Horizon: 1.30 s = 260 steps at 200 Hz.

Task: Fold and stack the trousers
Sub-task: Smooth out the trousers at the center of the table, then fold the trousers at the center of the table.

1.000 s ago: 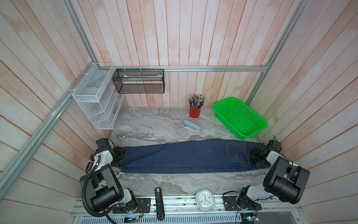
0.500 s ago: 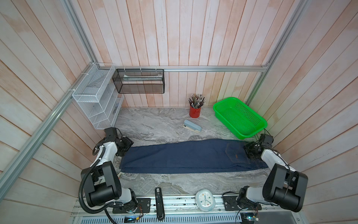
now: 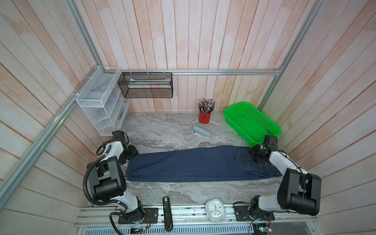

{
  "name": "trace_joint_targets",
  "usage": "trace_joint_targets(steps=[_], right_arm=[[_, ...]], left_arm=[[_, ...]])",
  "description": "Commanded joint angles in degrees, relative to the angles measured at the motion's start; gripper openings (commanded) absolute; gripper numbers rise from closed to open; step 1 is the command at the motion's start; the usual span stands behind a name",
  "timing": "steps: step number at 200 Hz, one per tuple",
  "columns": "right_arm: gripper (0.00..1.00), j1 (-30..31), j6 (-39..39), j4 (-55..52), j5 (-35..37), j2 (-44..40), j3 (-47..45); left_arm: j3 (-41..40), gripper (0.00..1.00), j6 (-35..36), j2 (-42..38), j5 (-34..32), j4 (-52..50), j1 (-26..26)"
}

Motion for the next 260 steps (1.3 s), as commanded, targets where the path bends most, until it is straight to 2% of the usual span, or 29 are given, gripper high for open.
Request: trace_joint_targets(steps=[1, 45, 81, 108, 142, 172, 213, 260], right_arm=[[0.4, 1.57, -1.75, -4.72, 2.56, 1.48, 3.22], [0.4, 5.08, -2.44, -9.65, 5.64, 4.46, 9.41], [0.4, 8.56, -2.04, -13.1, 7.98, 7.17, 14.6], [0.41, 10.56, -1.43, -13.78, 8.38, 8.25, 16.53], [0.41, 12.74, -1.06, -12.53, 6.96, 8.98, 14.82], [0.41, 15.12, -1.69, -10.02, 4.96, 8.47, 11.72], [0.41, 20.3, -5.48, -5.4, 0.52, 8.0, 8.63], [0.41, 25.32, -8.45, -2.97, 0.69, 6.49, 6.94]], left_arm=[[1.49, 0.77, 3.5, 3.71, -2.44, -2.64, 0.88], [3.71, 0.77, 5.53, 8.44, 4.31, -2.84, 2.94], [2.78, 0.72, 6.02, 11.4, 7.51, -2.7, 3.41], [1.2, 0.66, 5.73, 11.75, 9.09, -2.38, 2.45], [0.73, 0.66, 5.5, 12.75, 10.8, -2.71, -0.38], [1.07, 0.63, 5.03, 13.68, 10.54, -3.33, -1.84], [0.74, 0.59, 4.09, 14.84, 6.77, -4.2, -2.24], [-1.23, 0.53, 3.7, 16.79, 4.25, -4.21, -2.68]])
